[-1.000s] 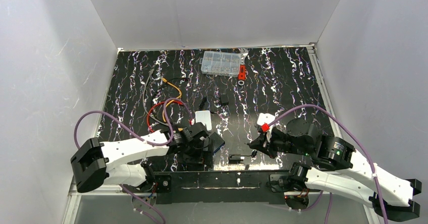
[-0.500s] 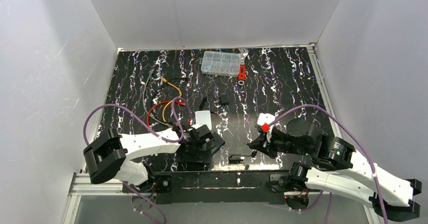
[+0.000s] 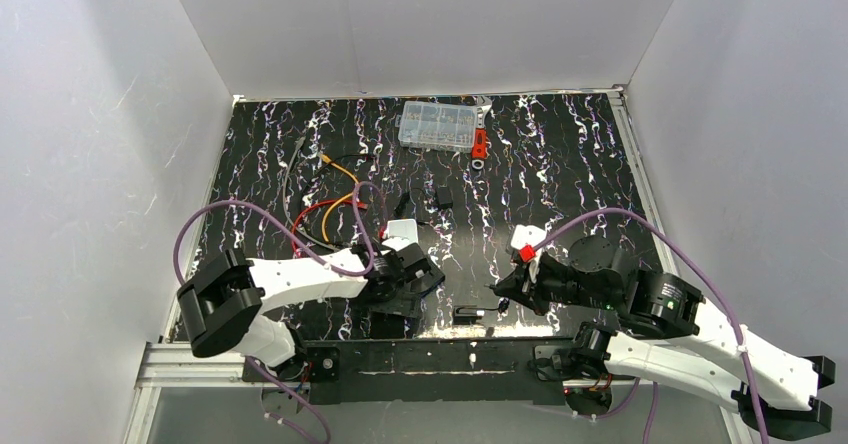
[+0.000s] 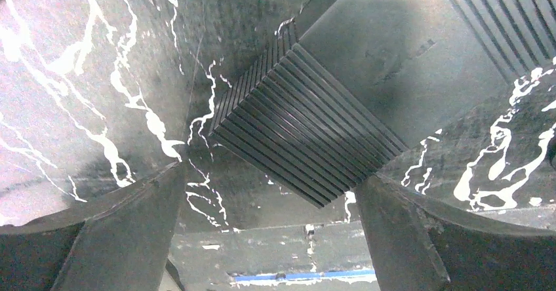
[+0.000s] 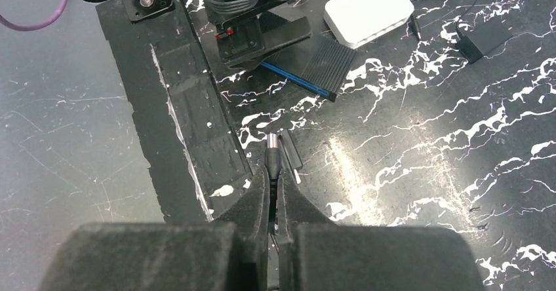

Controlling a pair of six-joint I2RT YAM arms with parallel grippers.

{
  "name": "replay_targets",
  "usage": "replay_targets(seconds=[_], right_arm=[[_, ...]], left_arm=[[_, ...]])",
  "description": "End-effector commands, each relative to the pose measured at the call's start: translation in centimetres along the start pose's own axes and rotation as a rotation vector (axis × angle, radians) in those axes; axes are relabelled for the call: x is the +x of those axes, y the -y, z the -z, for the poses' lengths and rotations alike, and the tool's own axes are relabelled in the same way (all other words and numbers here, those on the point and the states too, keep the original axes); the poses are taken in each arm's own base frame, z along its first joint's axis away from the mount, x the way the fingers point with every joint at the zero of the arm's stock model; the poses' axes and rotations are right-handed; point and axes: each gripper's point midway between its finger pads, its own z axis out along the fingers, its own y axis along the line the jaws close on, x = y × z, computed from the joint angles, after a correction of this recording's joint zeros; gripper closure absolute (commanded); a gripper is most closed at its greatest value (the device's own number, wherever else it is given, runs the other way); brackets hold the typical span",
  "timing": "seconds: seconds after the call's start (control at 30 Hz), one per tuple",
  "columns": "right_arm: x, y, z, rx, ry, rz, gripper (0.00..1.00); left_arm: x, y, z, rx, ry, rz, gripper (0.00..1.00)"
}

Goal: Insert the plug into the switch port
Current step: Insert the connector into the switch port.

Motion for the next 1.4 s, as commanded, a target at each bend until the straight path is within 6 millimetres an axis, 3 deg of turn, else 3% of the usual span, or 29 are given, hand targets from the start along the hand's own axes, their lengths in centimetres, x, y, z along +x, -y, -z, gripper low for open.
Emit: replay_targets(seconds=[0.0, 0.4, 0.67, 0.8, 0.93, 1.17, 1.27, 1.37], right_arm=[[-1.4, -0.2, -0.5, -0.014, 0.051, -0.007, 0.99], [-1.9, 0.9, -0.7, 0.047, 0.049, 0.007, 0.99], [-3.1, 4.8, -0.9, 0.26, 0.048, 0.04, 0.99], [-4.2, 8.0, -0.3, 0.436, 0.054, 0.093, 0.99], [-6.2, 10.8, 1.6, 0.586, 0.064, 0.15, 0.99], [-9.1, 14.6, 4.2, 0.738, 0.075, 0.218, 0.99], [-9.6, 15.1, 3.8, 0.744, 0.075, 0.243, 0.99], [-9.1, 15.2, 2.2, 0.706, 0.054, 0.25, 0.99]], left_arm=[[-2.9, -1.4, 0.6, -0.094, 0.097, -0.115, 0.02], [-5.9, -5.1, 0.2, -0.135, 0.131, -0.04, 0.02], [-7.6, -7.0, -0.6, -0.137, 0.158, 0.046, 0.02], [-8.7, -6.8, -0.6, -0.129, 0.178, 0.05, 0.02], [-9.2, -6.1, 0.2, -0.084, 0.193, 0.041, 0.02], [-8.3, -3.1, 1.4, 0.105, 0.144, 0.007, 0.02], [-7.7, -2.1, 1.4, 0.163, 0.121, 0.004, 0.02], [-7.7, -1.7, 1.1, 0.187, 0.122, 0.004, 0.02]])
